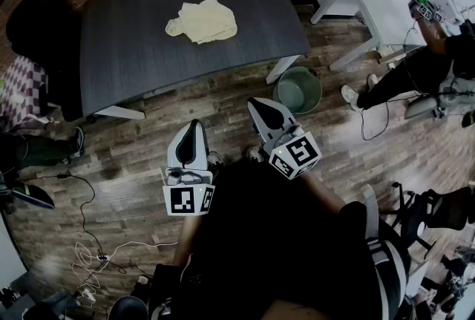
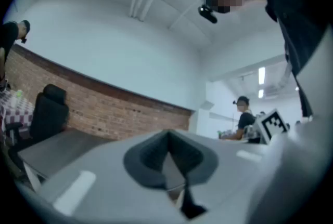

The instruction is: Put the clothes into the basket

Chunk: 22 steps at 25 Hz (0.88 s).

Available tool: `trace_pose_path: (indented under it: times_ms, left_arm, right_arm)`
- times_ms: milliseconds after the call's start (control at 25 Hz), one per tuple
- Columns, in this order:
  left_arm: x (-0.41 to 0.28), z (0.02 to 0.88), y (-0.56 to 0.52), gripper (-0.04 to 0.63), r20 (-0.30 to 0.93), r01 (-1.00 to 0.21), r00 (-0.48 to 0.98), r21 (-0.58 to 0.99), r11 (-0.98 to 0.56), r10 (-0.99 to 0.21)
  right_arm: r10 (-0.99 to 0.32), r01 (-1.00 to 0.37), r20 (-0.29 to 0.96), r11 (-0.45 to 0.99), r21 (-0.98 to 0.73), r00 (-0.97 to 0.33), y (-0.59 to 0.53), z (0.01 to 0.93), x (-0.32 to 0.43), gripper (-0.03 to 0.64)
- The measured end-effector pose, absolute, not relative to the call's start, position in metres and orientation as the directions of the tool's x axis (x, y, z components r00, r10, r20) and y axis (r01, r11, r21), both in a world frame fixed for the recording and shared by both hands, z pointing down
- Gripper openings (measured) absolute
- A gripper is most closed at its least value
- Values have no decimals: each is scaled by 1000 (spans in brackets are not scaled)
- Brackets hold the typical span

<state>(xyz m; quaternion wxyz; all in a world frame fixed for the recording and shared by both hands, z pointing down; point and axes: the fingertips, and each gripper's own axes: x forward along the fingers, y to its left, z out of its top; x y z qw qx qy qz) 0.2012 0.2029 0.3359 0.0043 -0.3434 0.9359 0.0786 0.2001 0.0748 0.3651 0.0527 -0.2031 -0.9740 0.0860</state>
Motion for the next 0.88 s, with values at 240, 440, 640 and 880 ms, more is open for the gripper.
trace_pose_path:
  times_ms: [240, 440, 640, 880]
  left_arm:
    - [199, 336, 202, 5, -65, -642, -765, 153, 751, -641]
    - [199, 338, 207, 5, -63, -639, -767, 150, 754, -638]
    - [198, 340, 222, 5, -62, -634, -771, 154, 758, -633]
    - [193, 341, 247, 5, -61, -637, -770, 139, 758, -636]
  right_arm:
    - [409, 390, 70, 901, -188, -910, 75, 365, 198, 5]
    - [415, 396, 69, 897, -196, -907, 78, 367, 197, 5]
    - [415, 395, 54, 892, -221, -908, 90, 364, 193, 5]
    - [405, 386, 54, 898, -212, -913, 114, 365, 189, 6]
